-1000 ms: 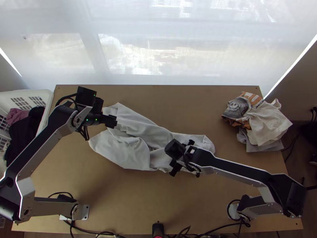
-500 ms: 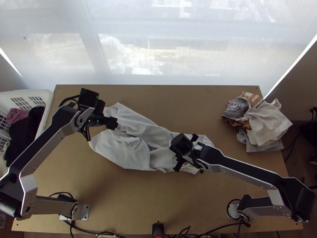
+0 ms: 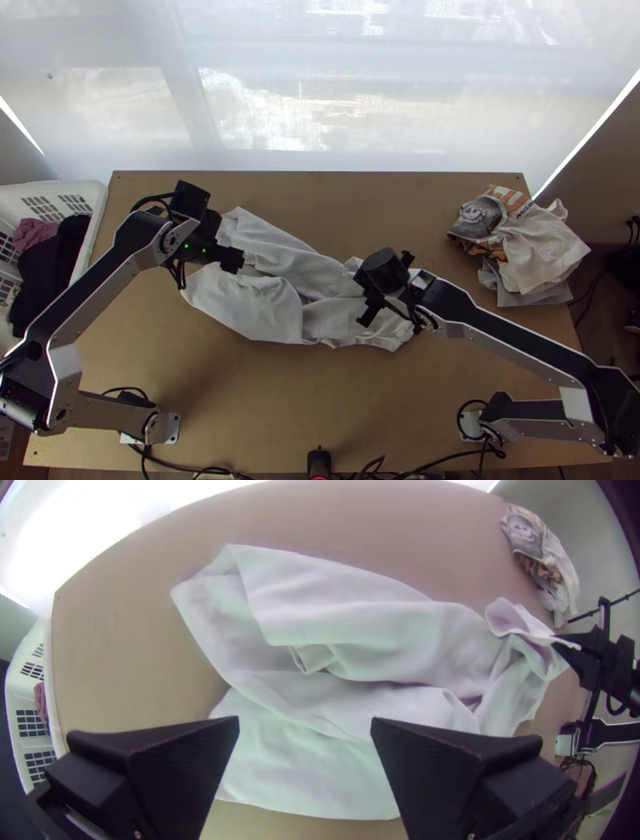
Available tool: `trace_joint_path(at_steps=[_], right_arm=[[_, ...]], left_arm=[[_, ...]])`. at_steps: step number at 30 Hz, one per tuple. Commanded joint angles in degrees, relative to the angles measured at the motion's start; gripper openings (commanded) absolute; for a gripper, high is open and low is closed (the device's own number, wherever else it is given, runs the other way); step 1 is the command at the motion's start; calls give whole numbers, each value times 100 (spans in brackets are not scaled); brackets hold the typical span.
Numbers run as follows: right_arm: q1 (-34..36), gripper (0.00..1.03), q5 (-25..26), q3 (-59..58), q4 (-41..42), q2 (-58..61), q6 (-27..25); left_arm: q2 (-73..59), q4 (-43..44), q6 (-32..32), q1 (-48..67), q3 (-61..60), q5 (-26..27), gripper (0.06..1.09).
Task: Fold the t-shirt
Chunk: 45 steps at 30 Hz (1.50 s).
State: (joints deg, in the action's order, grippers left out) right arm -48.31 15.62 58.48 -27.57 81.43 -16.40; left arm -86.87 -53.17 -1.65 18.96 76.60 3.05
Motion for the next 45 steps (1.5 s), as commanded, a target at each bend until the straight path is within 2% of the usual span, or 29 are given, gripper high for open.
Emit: trace_joint_path(at_steps=[1,8,14,28,30,37,42,44,45], right_arm=[[208,3,3,76,6,-92,-74],[323,3,3,67,-3,-171,-38],[437,3,12,76,-20,-259,-74],[630,3,12,-38,-170,-549,-100],[657,3,12,-38,-187,-558,-100],[674,3,3,-73,-293,-593,-65],[718,3,3,-100,-301,-637,-65],[736,3,3,-100,-301,-637,-65],[736,3,3,-100,-301,-646,-65]], left_arm=[[-260,-343,24,196,110,302,102],[-700,140,-55,275,163,222,102],[-1122,492,-55,266,180,-68,102],[-1790,1072,-46,275,250,-542,93],[-1816,1168,-46,284,250,-542,85],[-2044,1203,-37,301,444,-542,77],[-2176,1186,-2,319,558,-533,52],[-2194,1168,7,328,558,-516,50],[-2185,1168,16,336,567,-498,44]])
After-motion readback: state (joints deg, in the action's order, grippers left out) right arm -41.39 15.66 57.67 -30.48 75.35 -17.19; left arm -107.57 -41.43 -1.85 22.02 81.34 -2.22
